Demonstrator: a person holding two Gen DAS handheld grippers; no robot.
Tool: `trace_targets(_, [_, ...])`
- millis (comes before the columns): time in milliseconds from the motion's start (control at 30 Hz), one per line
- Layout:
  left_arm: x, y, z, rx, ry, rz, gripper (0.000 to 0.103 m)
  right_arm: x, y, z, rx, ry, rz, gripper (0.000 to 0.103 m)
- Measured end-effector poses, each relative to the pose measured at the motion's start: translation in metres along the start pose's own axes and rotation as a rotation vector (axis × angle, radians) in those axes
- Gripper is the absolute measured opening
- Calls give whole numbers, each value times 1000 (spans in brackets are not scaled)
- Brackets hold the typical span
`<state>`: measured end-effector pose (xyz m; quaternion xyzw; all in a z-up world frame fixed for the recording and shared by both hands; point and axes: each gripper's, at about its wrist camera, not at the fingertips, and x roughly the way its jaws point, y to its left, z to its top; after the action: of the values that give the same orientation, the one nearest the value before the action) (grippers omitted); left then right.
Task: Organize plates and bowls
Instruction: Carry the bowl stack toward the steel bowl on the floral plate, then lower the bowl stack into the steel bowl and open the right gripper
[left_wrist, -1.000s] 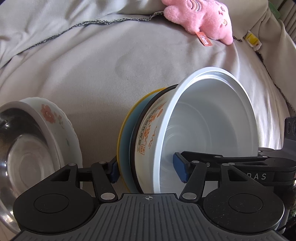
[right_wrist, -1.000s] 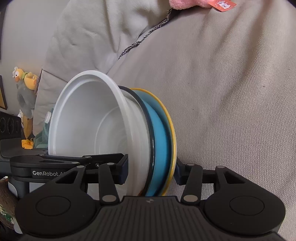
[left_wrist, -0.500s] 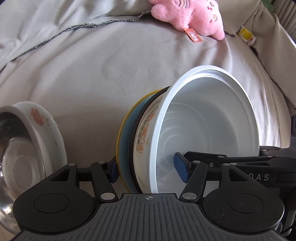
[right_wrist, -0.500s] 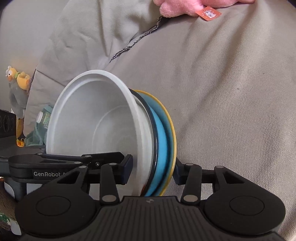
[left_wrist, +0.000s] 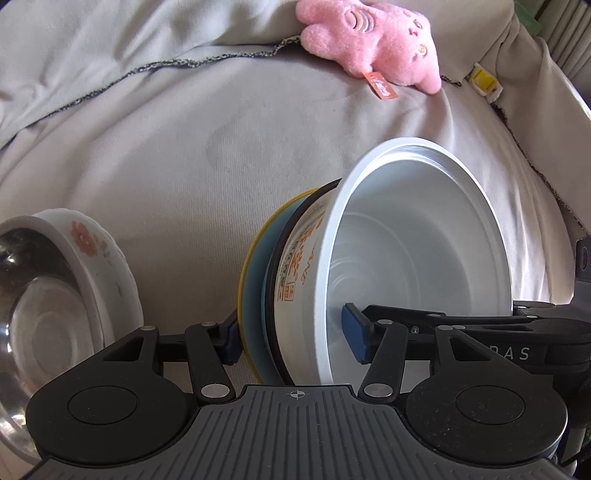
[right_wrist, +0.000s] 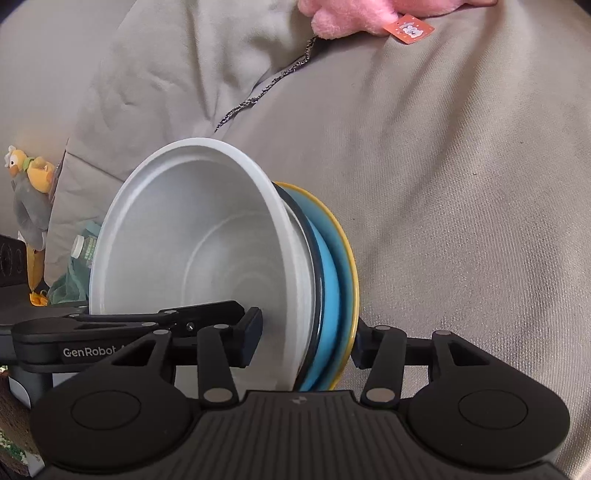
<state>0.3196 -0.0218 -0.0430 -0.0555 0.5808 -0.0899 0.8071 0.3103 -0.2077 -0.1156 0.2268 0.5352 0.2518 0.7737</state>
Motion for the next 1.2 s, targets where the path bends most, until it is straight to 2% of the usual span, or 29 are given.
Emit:
trace_targets(200, [-26, 8, -2, -2, -51, -15, 59, -12, 19, -1, -51, -24, -12, 49])
trace_targets(367, [-66, 26, -7, -8, -118, -6, 59, -22, 55, -1, -117, -45, -5, 50])
trace_targets(500, [-106, 56, -17, -30, -175, 28, 59, -23, 101, 0, -193, -48, 25, 51])
trace_targets(700, [-143, 125, -42, -145, -214, 75, 59, 16, 177, -2, -284, 20, 71, 51])
trace_targets(833, [-139, 177, -60, -245, -213, 60, 58, 56, 216, -8, -324, 100, 59, 51])
trace_targets(967, [-117, 215, -73, -319, -184, 21, 57, 96, 235, -15, -338, 186, 10, 50])
trace_targets(1067, [-105, 226, -83, -317, -174, 8, 57, 116, 235, -21, -320, 239, -26, 50])
trace_targets(1200, [-103, 225, -88, -277, -188, 36, 54, 122, 237, -24, -337, 241, -62, 51])
